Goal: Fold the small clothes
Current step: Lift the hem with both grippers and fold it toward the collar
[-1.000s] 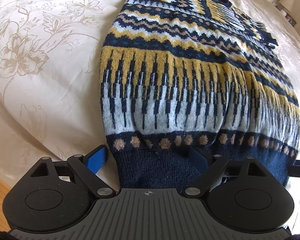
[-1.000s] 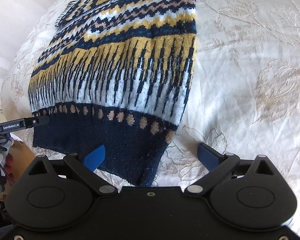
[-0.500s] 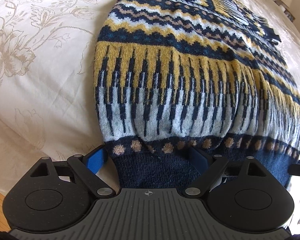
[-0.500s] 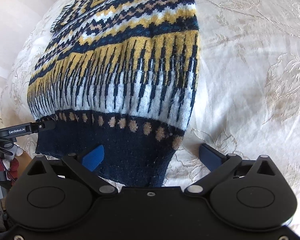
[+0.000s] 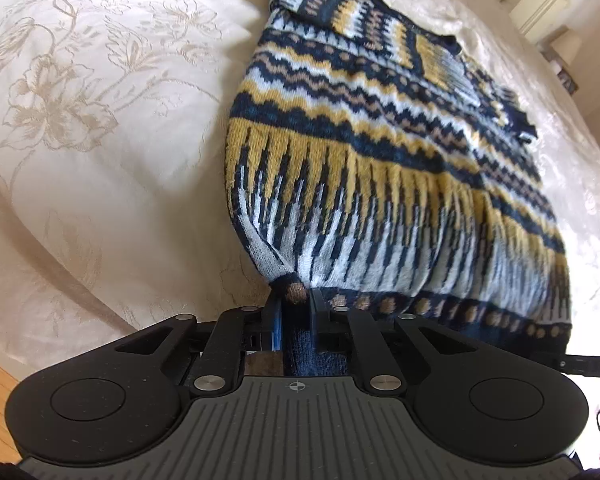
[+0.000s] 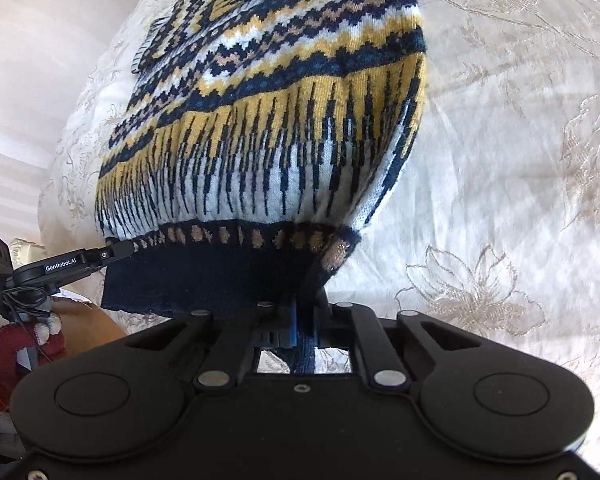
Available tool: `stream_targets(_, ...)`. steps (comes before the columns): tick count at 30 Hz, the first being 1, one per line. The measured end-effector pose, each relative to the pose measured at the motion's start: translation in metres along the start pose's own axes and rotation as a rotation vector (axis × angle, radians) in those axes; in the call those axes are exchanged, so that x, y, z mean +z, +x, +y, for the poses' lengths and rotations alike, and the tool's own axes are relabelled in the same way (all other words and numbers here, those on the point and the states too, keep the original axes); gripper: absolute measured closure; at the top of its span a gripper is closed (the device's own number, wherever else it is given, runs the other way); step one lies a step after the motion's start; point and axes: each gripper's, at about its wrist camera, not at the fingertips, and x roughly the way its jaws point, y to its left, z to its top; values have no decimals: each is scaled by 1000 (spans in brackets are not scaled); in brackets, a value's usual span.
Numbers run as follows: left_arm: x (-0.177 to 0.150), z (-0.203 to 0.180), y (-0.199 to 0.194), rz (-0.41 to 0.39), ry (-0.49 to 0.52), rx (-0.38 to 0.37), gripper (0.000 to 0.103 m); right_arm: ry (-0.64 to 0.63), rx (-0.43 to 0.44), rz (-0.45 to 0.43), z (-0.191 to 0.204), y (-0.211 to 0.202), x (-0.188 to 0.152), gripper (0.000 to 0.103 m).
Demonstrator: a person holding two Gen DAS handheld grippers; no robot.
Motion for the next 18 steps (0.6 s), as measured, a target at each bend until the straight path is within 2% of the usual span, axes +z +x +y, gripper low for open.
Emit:
stream_targets(9, 17, -6, -35, -63, -56, -87, 93, 30, 90, -88, 7, -38, 11, 90)
stream_targets(18, 72, -14, -63, -186, -65, -159, 96, 92, 156, -238, 11, -67, 51, 90)
